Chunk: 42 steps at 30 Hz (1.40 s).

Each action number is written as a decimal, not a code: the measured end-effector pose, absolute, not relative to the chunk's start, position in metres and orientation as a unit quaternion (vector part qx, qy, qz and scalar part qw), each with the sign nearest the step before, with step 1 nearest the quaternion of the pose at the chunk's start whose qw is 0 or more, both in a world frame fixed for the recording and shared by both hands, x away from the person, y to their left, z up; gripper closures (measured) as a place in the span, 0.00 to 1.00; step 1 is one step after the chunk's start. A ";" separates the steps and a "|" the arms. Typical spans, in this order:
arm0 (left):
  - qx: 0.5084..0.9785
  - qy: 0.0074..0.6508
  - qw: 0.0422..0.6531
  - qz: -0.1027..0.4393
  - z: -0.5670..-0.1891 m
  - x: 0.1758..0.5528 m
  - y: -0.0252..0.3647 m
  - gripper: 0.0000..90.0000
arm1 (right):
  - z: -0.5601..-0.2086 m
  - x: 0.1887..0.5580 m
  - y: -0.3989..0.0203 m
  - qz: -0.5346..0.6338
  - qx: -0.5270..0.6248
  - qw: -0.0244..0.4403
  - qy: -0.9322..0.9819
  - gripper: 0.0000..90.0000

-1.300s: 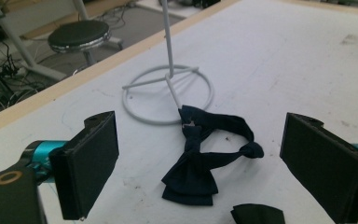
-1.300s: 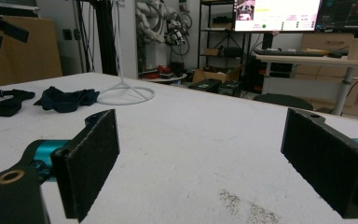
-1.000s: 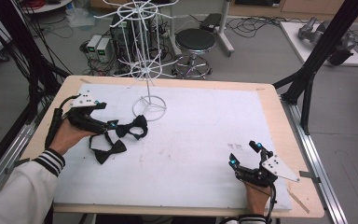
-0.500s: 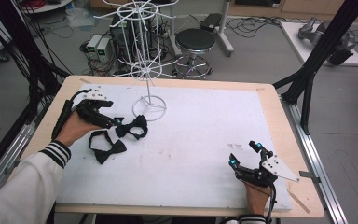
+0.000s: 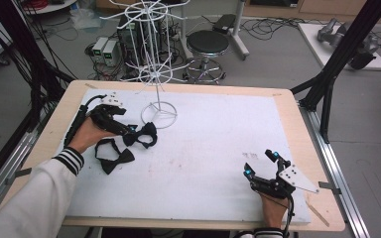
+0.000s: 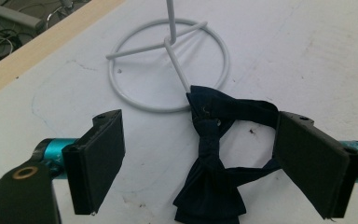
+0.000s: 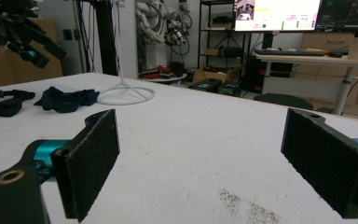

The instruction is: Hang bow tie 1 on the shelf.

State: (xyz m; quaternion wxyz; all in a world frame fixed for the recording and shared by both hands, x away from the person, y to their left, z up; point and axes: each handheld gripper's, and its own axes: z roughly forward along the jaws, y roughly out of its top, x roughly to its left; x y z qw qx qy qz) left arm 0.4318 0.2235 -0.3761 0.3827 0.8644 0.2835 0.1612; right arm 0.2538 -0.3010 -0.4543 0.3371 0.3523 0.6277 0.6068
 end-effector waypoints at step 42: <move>0.911 0.306 0.255 0.106 -0.412 0.452 0.192 0.44 | -0.454 0.254 -0.301 0.607 0.354 0.335 0.628 0.12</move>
